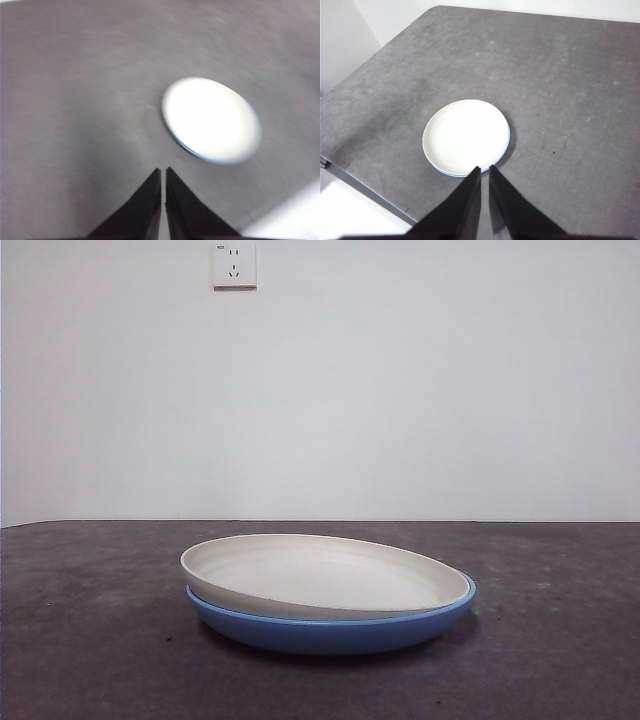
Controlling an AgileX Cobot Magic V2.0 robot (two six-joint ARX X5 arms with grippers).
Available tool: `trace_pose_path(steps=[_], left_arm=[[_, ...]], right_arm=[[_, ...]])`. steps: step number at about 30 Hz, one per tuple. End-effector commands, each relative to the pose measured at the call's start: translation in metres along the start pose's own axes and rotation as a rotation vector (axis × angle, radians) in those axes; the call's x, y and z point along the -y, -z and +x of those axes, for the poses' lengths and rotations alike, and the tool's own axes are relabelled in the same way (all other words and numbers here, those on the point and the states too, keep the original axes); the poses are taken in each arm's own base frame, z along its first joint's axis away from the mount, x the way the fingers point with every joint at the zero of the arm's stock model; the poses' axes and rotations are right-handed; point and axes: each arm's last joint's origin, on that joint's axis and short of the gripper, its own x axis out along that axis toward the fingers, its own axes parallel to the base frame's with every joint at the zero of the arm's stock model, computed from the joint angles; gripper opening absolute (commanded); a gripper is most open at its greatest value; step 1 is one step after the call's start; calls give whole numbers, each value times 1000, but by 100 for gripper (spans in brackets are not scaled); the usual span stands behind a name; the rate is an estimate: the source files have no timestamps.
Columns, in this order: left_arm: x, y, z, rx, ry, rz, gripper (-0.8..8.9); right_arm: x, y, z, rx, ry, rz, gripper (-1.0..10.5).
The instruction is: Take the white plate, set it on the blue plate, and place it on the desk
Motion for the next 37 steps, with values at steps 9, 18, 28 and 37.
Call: trace_pose_path(steps=[9, 18, 28, 37], left_arm=[[-40, 52, 98, 478, -293, 0, 16], [-53, 155, 161, 554, -345, -88, 16], [-55, 187, 175, 430, -370, -114, 16], [-53, 192, 175, 391, -367, -124, 16]], right_arm=[[-2, -4, -4, 24, -10, -17, 24], [-2, -4, -4, 24, -10, -17, 24], [-2, -4, -4, 24, -9, -17, 24], [-2, -4, -4, 24, -10, -17, 24]])
